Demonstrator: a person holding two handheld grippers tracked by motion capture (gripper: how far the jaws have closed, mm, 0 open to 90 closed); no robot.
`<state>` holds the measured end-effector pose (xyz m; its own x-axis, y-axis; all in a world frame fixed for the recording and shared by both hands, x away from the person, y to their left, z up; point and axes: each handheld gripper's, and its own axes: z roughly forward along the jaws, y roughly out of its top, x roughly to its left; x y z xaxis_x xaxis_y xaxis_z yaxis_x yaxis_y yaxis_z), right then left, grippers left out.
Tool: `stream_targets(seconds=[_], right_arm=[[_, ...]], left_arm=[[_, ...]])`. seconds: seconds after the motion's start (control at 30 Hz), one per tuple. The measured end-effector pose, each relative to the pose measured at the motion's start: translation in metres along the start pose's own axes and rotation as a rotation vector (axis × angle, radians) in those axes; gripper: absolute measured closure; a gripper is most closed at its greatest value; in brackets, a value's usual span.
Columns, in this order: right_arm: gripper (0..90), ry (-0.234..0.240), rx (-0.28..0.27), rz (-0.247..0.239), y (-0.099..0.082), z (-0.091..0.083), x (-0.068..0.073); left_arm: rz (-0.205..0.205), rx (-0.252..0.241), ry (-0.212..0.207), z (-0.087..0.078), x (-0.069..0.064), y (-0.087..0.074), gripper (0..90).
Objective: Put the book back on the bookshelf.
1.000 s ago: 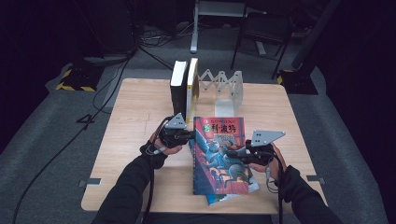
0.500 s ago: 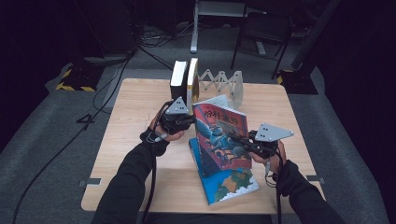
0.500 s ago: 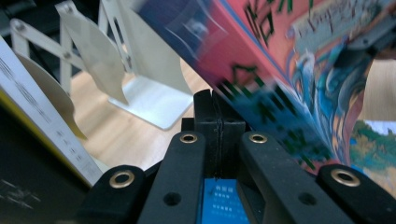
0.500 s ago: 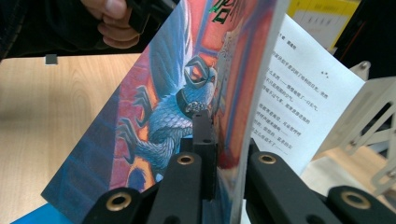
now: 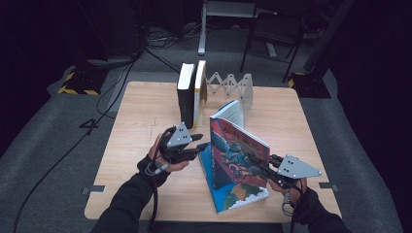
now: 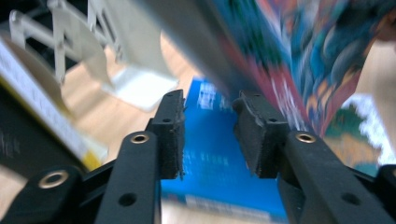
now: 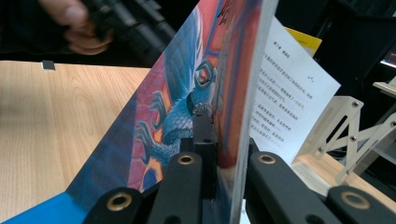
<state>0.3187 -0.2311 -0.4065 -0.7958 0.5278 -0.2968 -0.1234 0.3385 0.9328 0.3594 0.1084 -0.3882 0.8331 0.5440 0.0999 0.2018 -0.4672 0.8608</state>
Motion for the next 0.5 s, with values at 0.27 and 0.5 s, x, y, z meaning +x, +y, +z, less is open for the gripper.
stream_targets(seconds=[0.27,0.5], right_arm=[[85.8,-0.006,-0.001,0.012,-0.003,-0.005,0.0],[85.6,-0.017,-0.008,0.001,-0.006,-0.007,0.002]], left_arm=[[-0.027,0.094,-0.057,0.005,-0.037,-0.037,42.9],[-0.091,0.126,-0.149,0.018,-0.058,-0.066,27.0]])
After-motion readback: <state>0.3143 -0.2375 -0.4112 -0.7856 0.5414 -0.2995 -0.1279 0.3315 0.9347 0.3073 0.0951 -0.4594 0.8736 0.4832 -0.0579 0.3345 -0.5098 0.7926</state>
